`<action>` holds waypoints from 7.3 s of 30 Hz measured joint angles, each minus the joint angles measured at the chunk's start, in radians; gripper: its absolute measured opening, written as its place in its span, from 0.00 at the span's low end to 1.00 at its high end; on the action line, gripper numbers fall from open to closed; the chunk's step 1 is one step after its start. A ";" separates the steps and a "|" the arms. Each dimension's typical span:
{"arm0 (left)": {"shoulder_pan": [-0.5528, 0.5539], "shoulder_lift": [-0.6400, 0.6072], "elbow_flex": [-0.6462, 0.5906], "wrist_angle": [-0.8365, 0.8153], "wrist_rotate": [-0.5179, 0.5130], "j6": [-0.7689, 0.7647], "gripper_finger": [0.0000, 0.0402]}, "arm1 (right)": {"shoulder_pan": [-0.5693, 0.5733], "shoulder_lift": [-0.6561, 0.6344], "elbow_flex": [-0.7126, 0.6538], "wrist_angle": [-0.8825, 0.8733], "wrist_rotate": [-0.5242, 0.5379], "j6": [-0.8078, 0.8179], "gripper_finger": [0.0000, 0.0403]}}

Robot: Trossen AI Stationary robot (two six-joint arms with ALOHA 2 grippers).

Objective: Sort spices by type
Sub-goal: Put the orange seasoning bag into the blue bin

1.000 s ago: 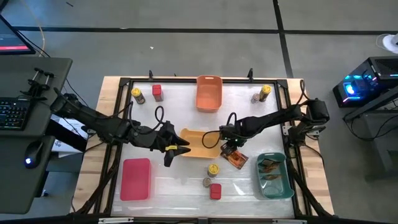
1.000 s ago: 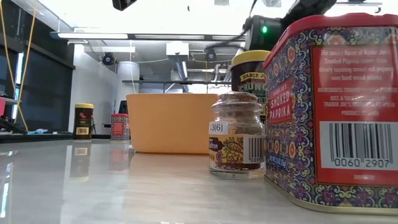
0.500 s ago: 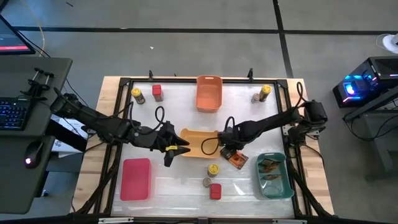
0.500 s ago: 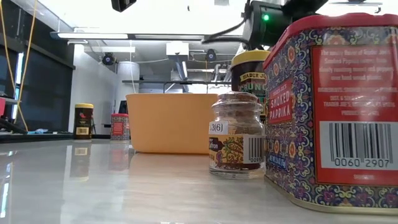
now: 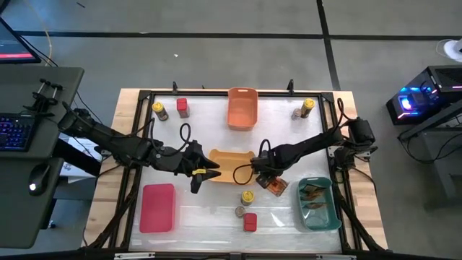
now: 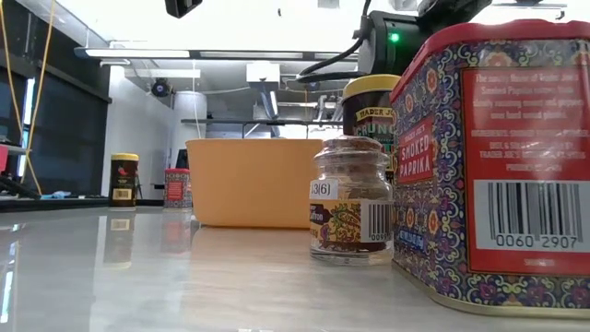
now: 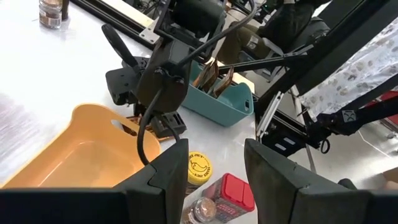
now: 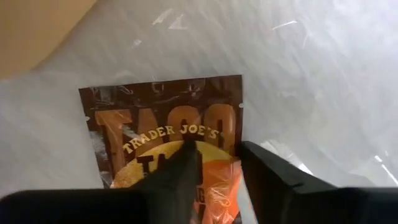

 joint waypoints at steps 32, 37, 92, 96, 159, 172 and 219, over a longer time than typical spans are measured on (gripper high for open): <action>0.144 -0.043 0.001 0.031 0.001 0.100 0.36 | 0.591 -0.689 -0.006 -0.082 0.601 0.570 0.00; 0.183 -0.043 0.001 0.031 0.039 0.097 0.36 | 0.816 -0.649 -0.006 -0.083 0.740 0.789 0.00; 0.293 0.614 0.737 -0.447 0.367 0.197 0.41 | 0.340 -0.566 -0.005 0.226 0.660 -0.089 0.00; 0.293 0.613 0.737 -0.445 0.367 0.241 0.08 | 0.340 -0.567 -0.005 0.280 0.663 -0.140 0.00; 0.213 0.428 0.841 -0.864 0.119 0.716 0.29 | 0.195 -0.487 0.476 -0.307 0.351 -0.472 0.00; 0.156 -0.068 0.169 -0.329 0.028 0.351 0.33 | 0.846 -0.549 0.454 -0.378 0.513 0.256 0.00; 0.123 -0.156 0.034 -0.091 -0.142 0.116 0.33 | 1.275 -0.610 -0.165 -0.158 0.656 0.746 0.00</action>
